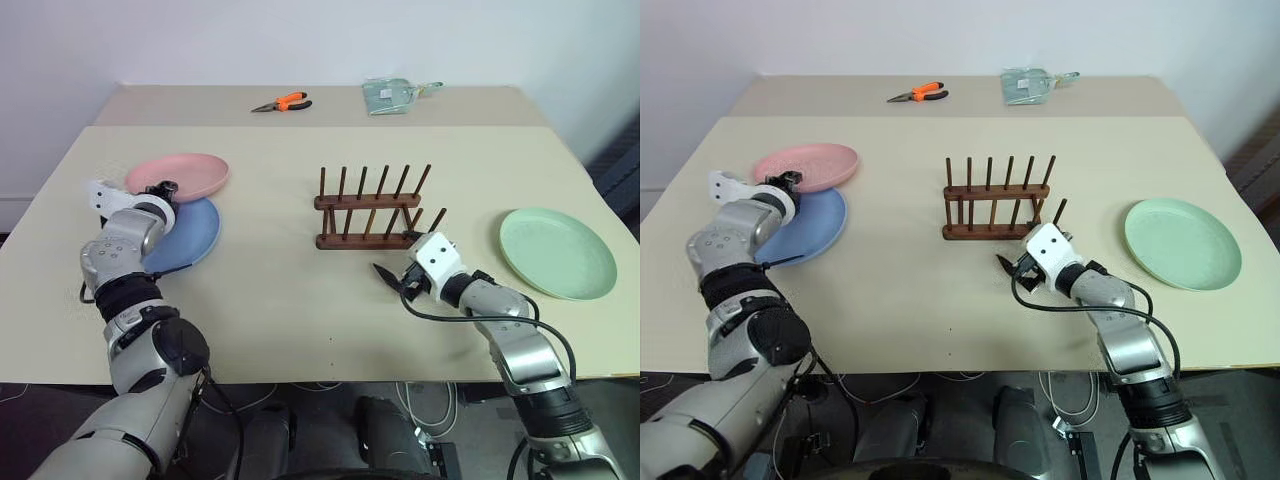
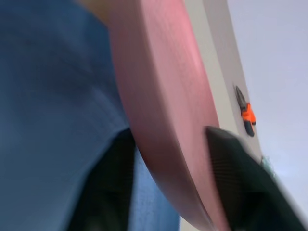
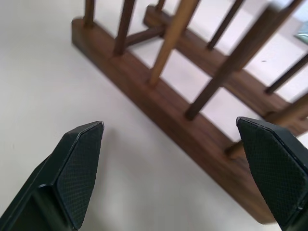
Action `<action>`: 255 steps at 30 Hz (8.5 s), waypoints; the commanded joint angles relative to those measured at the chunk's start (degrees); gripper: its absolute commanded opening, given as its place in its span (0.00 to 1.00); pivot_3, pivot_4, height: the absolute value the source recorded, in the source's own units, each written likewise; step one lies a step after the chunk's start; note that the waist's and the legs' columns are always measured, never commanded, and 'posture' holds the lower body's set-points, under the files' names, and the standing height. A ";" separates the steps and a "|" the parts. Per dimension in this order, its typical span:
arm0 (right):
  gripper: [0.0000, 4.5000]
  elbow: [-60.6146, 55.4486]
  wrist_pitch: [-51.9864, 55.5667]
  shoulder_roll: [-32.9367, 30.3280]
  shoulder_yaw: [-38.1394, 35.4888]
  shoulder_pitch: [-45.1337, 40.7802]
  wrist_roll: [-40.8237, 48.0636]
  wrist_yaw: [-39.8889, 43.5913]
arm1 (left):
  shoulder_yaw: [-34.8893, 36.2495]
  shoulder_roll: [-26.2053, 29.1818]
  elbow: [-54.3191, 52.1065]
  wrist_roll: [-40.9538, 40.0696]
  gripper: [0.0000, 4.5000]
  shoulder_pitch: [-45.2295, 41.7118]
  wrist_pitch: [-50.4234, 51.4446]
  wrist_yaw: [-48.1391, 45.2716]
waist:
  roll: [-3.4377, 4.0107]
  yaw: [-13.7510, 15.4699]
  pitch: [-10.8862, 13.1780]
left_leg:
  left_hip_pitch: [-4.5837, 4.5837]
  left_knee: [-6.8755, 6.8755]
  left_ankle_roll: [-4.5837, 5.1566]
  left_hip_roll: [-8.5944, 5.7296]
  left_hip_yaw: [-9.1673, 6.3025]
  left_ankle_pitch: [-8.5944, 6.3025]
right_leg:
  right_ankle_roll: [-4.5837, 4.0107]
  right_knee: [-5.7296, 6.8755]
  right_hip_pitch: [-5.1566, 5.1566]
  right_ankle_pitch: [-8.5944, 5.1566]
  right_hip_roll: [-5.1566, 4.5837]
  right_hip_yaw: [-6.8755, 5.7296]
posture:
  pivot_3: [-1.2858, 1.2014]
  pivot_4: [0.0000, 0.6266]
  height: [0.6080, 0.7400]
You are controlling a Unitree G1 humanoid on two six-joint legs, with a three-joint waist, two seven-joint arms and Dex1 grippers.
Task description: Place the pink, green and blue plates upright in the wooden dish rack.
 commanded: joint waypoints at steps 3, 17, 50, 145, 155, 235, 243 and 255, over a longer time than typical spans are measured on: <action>1.00 -11.22 1.42 -3.63 -5.68 -1.14 2.29 0.61 | -10.80 -1.76 -13.18 -0.57 0.08 -0.34 -0.94 -10.31 | -0.06 0.07 0.05 | -0.04 0.02 0.00 0.00 0.01 0.00 | 0.00 0.00 -0.02 0.00 0.00 0.00 | 0.52 0.24 1.00; 1.00 1.61 -17.04 -9.93 14.83 -27.48 -27.75 -3.23 | -33.53 -13.07 -41.35 -7.25 0.08 3.74 11.55 -15.38 | -0.06 -0.12 0.06 | -0.03 -0.01 0.00 0.02 0.10 0.00 | -0.01 -0.03 -0.06 0.00 -0.01 0.06 | 0.52 0.24 1.00; 0.00 -21.67 26.44 11.74 -23.75 -13.56 27.31 -10.87 | -54.48 20.41 -40.75 20.25 0.99 32.91 -19.42 -58.05 | 0.30 0.08 0.27 | -0.03 -0.16 0.04 0.12 0.11 -0.02 | -0.52 -0.07 -0.13 -0.17 0.03 0.17 | 0.52 0.24 1.00; 0.01 -19.42 24.34 -6.20 -29.25 -25.07 77.96 -22.39 | -59.31 15.39 -40.34 28.66 1.00 35.54 -18.62 -66.71 | 0.65 0.99 0.42 | -0.08 -0.09 0.21 0.24 0.02 -0.10 | -0.46 -0.39 0.07 -0.18 -0.10 -0.02 | 0.52 0.24 1.00; 0.01 -14.26 25.09 3.09 -15.23 -26.85 74.00 -36.05 | -57.84 14.70 -45.12 25.86 1.00 38.66 -18.69 -67.48 | 0.67 1.30 0.41 | -0.15 -0.12 0.20 0.13 0.04 -0.10 | -0.48 -0.40 -0.04 -0.16 -0.10 -0.01 | 0.52 0.24 1.00; 0.00 12.38 -24.39 8.93 27.74 -37.86 -29.68 -6.16 | -18.75 4.09 -52.62 -1.01 0.33 15.29 1.61 -19.24 | -0.13 -0.04 0.41 | -0.07 -0.18 -0.08 0.11 0.07 0.03 | -0.11 -0.03 -0.25 0.08 0.07 0.07 | 0.52 0.24 1.00; 0.00 2.23 -18.11 17.17 16.44 -31.22 -11.58 -4.61 | -16.95 10.46 -41.40 13.22 0.66 16.41 -16.12 -18.26 | -0.20 -0.52 0.39 | -0.03 -0.29 -0.15 0.13 0.06 0.07 | -0.14 -0.03 -0.29 0.10 0.15 0.10 | 0.52 0.24 1.00; 0.00 -18.25 22.91 32.55 -3.27 -23.53 31.44 -18.33 | -43.06 12.26 -43.94 25.32 0.66 44.12 -28.39 -44.87 | -0.04 -0.22 0.45 | -0.11 -0.36 -0.10 0.19 -0.05 0.04 | -0.49 0.01 -0.44 0.00 0.15 0.10 | 0.52 0.24 1.00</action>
